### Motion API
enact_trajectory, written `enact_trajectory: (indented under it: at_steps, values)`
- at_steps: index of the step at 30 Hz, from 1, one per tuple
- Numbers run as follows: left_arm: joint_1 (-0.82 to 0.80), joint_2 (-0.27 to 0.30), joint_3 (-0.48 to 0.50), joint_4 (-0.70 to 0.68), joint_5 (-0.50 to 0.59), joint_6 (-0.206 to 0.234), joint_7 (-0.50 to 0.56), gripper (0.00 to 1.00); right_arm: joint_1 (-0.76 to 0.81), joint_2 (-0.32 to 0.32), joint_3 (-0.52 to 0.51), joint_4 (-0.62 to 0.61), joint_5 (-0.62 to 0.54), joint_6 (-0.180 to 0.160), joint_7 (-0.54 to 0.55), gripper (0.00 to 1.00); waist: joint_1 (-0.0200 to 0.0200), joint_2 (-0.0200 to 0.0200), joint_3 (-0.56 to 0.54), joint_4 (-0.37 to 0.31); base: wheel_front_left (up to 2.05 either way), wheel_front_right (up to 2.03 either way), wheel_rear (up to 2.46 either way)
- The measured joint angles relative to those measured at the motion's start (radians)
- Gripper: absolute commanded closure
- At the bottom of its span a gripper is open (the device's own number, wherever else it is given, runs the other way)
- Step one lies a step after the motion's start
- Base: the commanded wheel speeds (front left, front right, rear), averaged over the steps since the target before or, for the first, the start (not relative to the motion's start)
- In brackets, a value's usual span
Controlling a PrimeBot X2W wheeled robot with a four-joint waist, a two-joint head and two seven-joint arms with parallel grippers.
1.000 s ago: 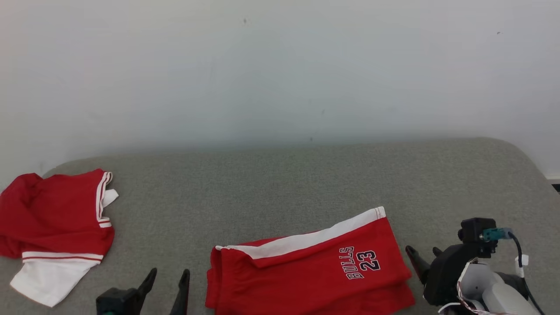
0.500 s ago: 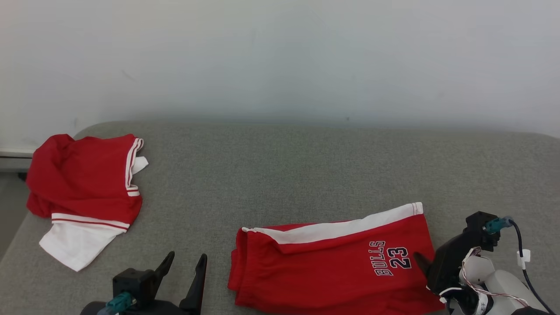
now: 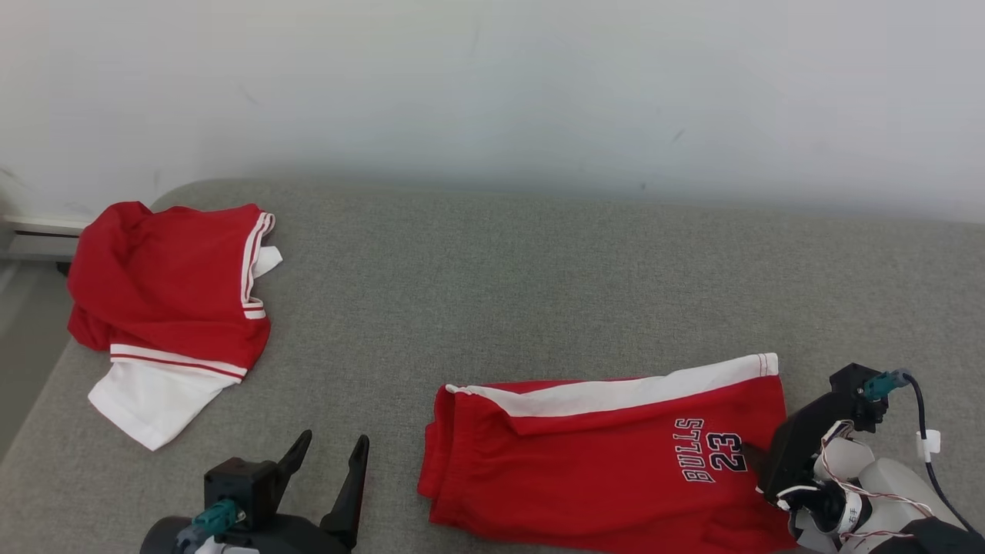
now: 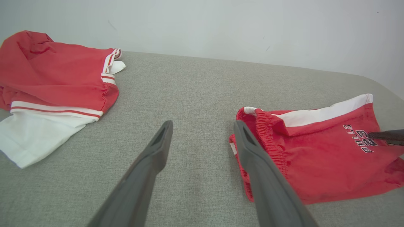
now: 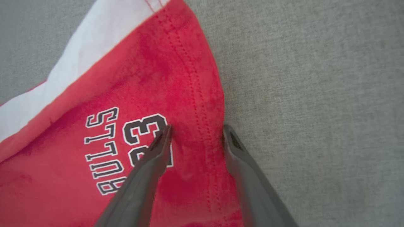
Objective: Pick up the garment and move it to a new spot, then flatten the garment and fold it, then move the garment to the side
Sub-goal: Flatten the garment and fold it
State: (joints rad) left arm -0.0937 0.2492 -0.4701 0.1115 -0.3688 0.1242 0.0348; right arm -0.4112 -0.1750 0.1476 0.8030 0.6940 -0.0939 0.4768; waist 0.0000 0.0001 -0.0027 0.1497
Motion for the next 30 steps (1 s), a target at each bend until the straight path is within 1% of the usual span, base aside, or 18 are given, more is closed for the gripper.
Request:
enact_trajectory:
  at_steps: [1,2,4,5,6,7,13,16,19,20,25,30]
  values:
    - [-0.001,0.001,0.0,0.0,0.0,0.0,0.0,0.0,-0.006,0.0,0.001,0.008,0.0,-0.004,0.007,0.2,0.0,0.0001,0.001,0.001,0.0,0.0,0.0]
    - [-0.002,0.0,0.0,0.0,0.0,0.0,0.001,0.0,-0.008,0.0,0.003,0.012,0.0,-0.004,0.012,0.21,0.0,0.0,0.002,0.002,0.0,0.0,0.0]
    - [-0.004,0.001,0.001,0.0,0.0,0.0,0.006,0.0,-0.009,0.0,0.005,0.021,0.0,-0.004,0.016,0.35,0.0,0.0,0.002,0.004,0.0,0.0,0.0]
    - [-0.004,0.001,0.002,0.001,0.0,0.0,0.006,0.0,-0.009,-0.001,0.005,0.027,0.0,-0.004,0.016,0.52,0.0,0.0,0.002,0.005,0.0,0.0,0.0]
    - [-0.006,0.001,0.002,0.001,0.0,0.0,0.006,0.0,-0.01,-0.001,0.002,0.032,0.0,-0.004,0.016,0.73,0.0,0.0,0.002,0.005,0.0,0.0,0.0]
    - [-0.009,0.001,0.003,0.001,0.0,0.0,0.006,0.0,-0.01,-0.002,0.001,0.036,0.001,-0.004,0.016,1.0,0.0,0.0,0.002,0.005,0.0,0.0,0.0]
    - [-0.016,0.002,0.008,0.003,0.0,0.0,0.007,0.0,-0.023,0.008,-0.017,0.058,0.021,-0.004,0.017,1.0,0.0,0.0,-0.002,0.004,0.0,0.0,0.0]
    - [-0.016,0.005,0.014,0.006,0.0,0.0,0.007,0.0,-0.03,0.016,-0.031,0.07,0.03,-0.012,0.016,1.0,0.0,0.0,-0.009,0.0,0.0,0.0,0.0]
    - [-0.014,0.005,0.015,0.006,0.0,0.0,0.007,0.0,-0.03,0.009,-0.056,0.075,0.041,-0.012,0.009,1.0,0.0,0.0,-0.018,-0.005,0.0,0.0,0.0]
    - [-0.012,0.006,0.015,0.006,0.0,0.0,0.007,0.0,-0.03,-0.017,-0.069,0.076,0.044,-0.013,0.0,1.0,0.0,0.0,-0.024,-0.01,0.0,0.0,0.0]
    - [0.013,0.007,0.015,0.003,0.0,0.0,0.005,0.0,-0.034,-0.102,-0.104,0.078,0.043,-0.021,-0.02,1.0,0.0,0.0,-0.039,-0.028,0.0,0.0,0.0]
    - [0.028,0.003,0.009,-0.001,-0.001,0.0,0.005,0.0,-0.031,-0.17,-0.087,0.068,-0.008,-0.022,-0.038,1.0,-0.0001,0.0,-0.056,-0.046,0.0,0.0,0.0]
